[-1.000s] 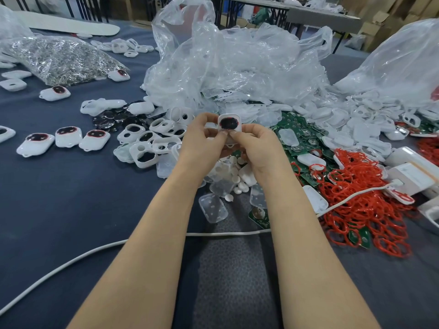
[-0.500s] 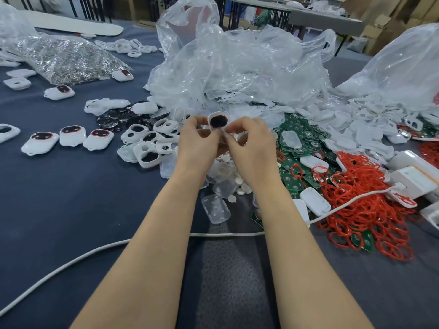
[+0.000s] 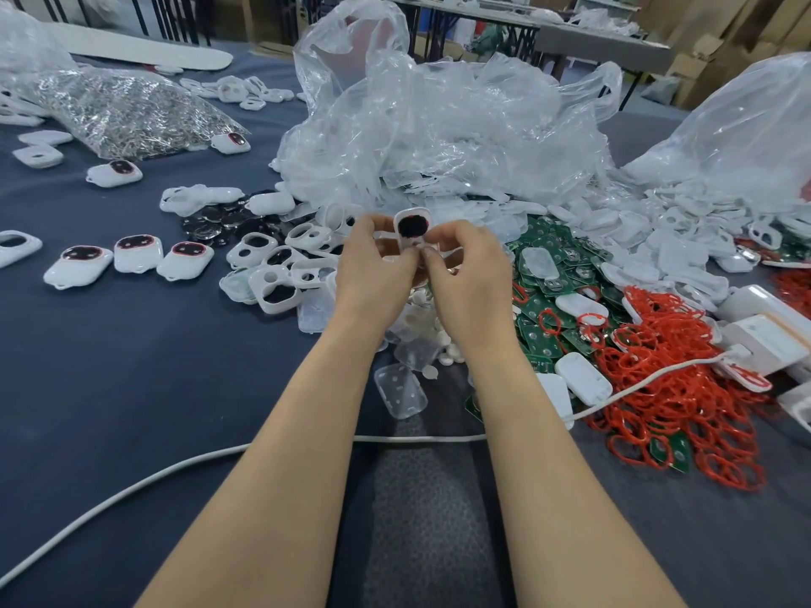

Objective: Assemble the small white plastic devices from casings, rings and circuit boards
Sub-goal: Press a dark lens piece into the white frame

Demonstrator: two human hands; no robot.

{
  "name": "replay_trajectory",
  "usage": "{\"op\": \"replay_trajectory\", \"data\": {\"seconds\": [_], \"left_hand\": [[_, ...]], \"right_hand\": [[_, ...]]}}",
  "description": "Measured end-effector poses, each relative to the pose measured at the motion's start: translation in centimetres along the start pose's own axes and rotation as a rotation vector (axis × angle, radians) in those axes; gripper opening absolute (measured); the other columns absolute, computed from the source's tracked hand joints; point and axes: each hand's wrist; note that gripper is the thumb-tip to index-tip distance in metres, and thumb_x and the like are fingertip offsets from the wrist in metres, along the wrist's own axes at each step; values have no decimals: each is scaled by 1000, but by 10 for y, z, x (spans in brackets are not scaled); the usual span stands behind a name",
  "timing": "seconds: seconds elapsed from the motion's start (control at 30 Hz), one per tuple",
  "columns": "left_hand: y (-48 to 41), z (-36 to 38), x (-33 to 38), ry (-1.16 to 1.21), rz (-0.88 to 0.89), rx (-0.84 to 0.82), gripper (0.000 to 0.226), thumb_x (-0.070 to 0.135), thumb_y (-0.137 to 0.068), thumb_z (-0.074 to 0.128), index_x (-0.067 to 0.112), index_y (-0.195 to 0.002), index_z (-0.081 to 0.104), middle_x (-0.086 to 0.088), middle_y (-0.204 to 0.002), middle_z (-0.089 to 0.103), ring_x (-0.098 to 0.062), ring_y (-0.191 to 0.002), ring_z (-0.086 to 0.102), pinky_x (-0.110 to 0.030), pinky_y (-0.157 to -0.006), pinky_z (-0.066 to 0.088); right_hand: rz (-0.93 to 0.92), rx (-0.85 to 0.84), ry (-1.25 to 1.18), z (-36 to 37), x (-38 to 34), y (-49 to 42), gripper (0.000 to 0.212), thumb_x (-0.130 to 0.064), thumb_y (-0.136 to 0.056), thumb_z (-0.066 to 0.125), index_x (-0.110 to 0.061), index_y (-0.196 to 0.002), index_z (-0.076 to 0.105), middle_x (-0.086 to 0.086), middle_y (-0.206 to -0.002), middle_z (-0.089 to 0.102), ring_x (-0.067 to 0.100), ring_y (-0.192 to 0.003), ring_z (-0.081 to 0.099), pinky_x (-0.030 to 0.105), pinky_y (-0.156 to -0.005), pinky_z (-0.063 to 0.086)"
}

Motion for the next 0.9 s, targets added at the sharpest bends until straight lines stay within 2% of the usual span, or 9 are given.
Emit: {"op": "replay_trajectory", "data": {"seconds": [0.1,0.2,0.33,0.5,0.63,0.7,0.77,0.9], "left_hand": [[0,-1,0,-20,12,33,28,6,-86,63,17,-109,52,-9,-106,66,-26,-100,66,-46,-89,54],[0,-1,-1,-35,34,57,26,8,-86,63,24,-103,51,-5,-104,65,-24,-99,66,-46,-90,54],[0,1,-1,-64,71,53,30,8,-86,62,33,-90,47,-1,-99,66,-21,-97,66,-44,-88,55],[0,3,-1,-87,88,49,28,8,-87,62,32,-92,47,3,-97,66,-19,-97,66,-40,-89,54],[1,3,0,-84,81,1,24,8,-89,60,26,-101,50,-1,-100,68,-20,-94,68,-37,-86,57],[2,3,1,-116,100,-14,24,8,-89,60,22,-106,52,-1,-100,69,-18,-89,69,-39,-86,56],[3,3,1,-141,114,-17,24,8,-88,60,20,-107,52,-2,-101,69,-17,-89,69,-41,-88,55],[3,3,1,-140,124,-21,22,8,-89,59,22,-103,52,-3,-100,69,-17,-89,69,-37,-85,56]], "right_hand": [[-21,6,47,1,-1,1,10,-16,-90,61,-15,-99,66,6,-105,57,16,-88,54,17,-74,35],[-4,18,58,3,-2,2,8,-17,-91,61,-13,-96,66,5,-104,56,15,-86,53,15,-71,31],[64,30,-11,5,-3,2,9,-16,-90,61,-12,-97,64,6,-108,59,17,-94,55,22,-82,39],[203,2,-174,5,-4,-1,4,-16,-89,62,-16,-92,59,8,-105,62,16,-91,59,28,-83,48],[190,7,-188,2,0,-3,4,-15,-91,61,-18,-93,58,7,-105,62,10,-86,56,11,-71,42],[159,23,-166,1,1,-3,5,-13,-91,60,-17,-93,58,7,-105,62,9,-84,55,7,-68,40],[124,31,-136,1,1,-3,5,-11,-91,58,-15,-94,58,8,-105,62,10,-84,55,9,-70,40],[67,59,-82,2,-1,-1,7,-11,-91,59,-13,-97,62,9,-104,62,16,-87,58,24,-80,44]]}}
Point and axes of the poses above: each hand's wrist, its own y-axis away from the middle knuckle, its own z-axis out of the palm, x = y × z
